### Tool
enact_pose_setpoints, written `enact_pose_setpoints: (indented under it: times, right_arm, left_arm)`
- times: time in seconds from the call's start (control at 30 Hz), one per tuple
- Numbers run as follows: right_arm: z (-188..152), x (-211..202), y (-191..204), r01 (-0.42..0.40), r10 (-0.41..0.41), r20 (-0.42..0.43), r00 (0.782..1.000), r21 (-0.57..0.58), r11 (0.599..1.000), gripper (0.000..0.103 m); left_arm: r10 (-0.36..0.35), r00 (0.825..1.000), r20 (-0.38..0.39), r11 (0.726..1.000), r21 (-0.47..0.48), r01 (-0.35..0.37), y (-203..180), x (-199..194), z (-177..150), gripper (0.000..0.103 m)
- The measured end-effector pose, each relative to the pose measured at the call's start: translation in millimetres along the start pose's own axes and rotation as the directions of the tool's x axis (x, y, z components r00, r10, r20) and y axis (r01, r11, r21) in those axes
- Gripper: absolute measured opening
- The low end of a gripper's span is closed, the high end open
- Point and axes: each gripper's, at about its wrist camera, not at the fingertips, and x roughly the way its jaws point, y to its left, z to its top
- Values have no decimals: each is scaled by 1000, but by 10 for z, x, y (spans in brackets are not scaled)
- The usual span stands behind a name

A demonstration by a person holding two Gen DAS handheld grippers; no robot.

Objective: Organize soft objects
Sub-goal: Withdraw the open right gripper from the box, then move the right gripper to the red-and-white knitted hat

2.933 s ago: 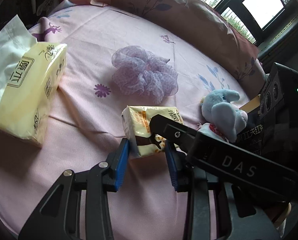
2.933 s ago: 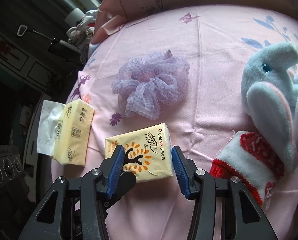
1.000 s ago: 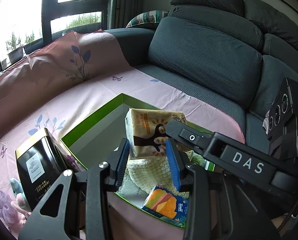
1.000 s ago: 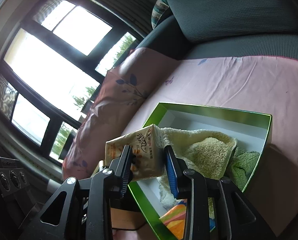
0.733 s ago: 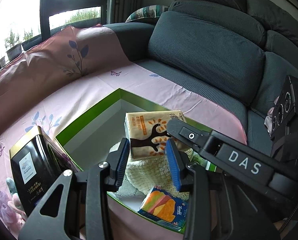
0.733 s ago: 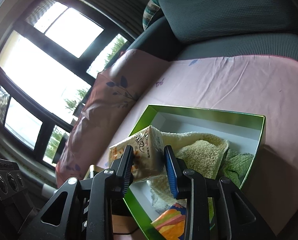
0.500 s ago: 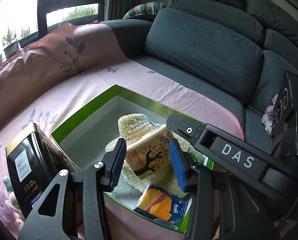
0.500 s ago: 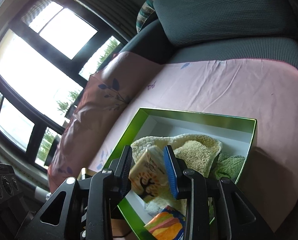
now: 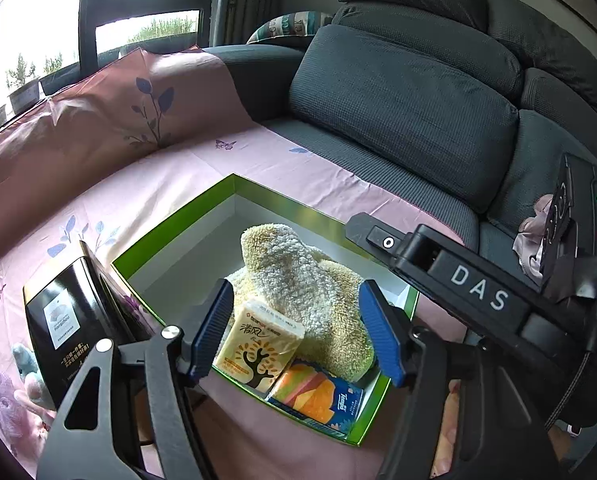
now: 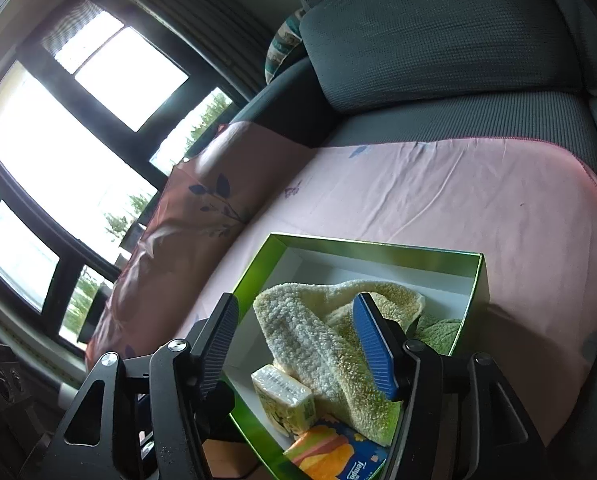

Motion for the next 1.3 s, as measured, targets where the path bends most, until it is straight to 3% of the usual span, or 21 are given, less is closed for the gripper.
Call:
enact_pose_setpoints:
  times: [0.17, 0.5, 0.57, 0.67, 0.8, 0.9, 1.03, 1.17, 1.3]
  right_arm:
    - [-7, -110, 65, 15, -14, 16, 1000, -25, 1000, 81]
    - [-44, -322, 195, 82, -78, 62, 995, -73, 994, 87]
    - [-52, -350, 233, 83, -78, 68, 995, -83, 993, 94]
    - [-81, -410, 318, 78, -68, 91, 994, -102, 992, 96]
    - [-150, -445, 507, 54, -40, 89, 995, -159, 986, 96]
    - [-226, -451, 675, 42, -25, 81, 996, -214, 976, 96]
    - [-344, -450, 898, -6, 22, 55, 998, -273, 962, 96]
    - [-500, -420, 1140, -86, 90, -4, 996, -345, 935, 96]
    - [-646, -435, 1338, -146, 146, -31, 989, -402, 904, 96]
  left_arm:
    - [9, 1000, 29, 1000, -5, -9, 20, -195, -26, 78]
    - [-12, 991, 133, 997, -75, 23, 187, -717, -120, 93]
    - [-6, 989, 150, 995, -94, 20, 230, -834, -161, 102]
    - [-10, 981, 195, 993, -115, 34, 342, -1041, -259, 102]
    - [62, 972, 225, 981, -193, -18, 588, -1286, -435, 102]
    - [162, 959, 233, 959, -268, -97, 840, -1448, -628, 102]
    - [303, 935, 181, 899, -379, -218, 1196, -1588, -904, 102]
    - [349, 927, 136, 857, -447, -257, 1495, -1682, -1225, 102]
    - [360, 930, 81, 793, -551, -259, 1804, -1651, -1541, 102]
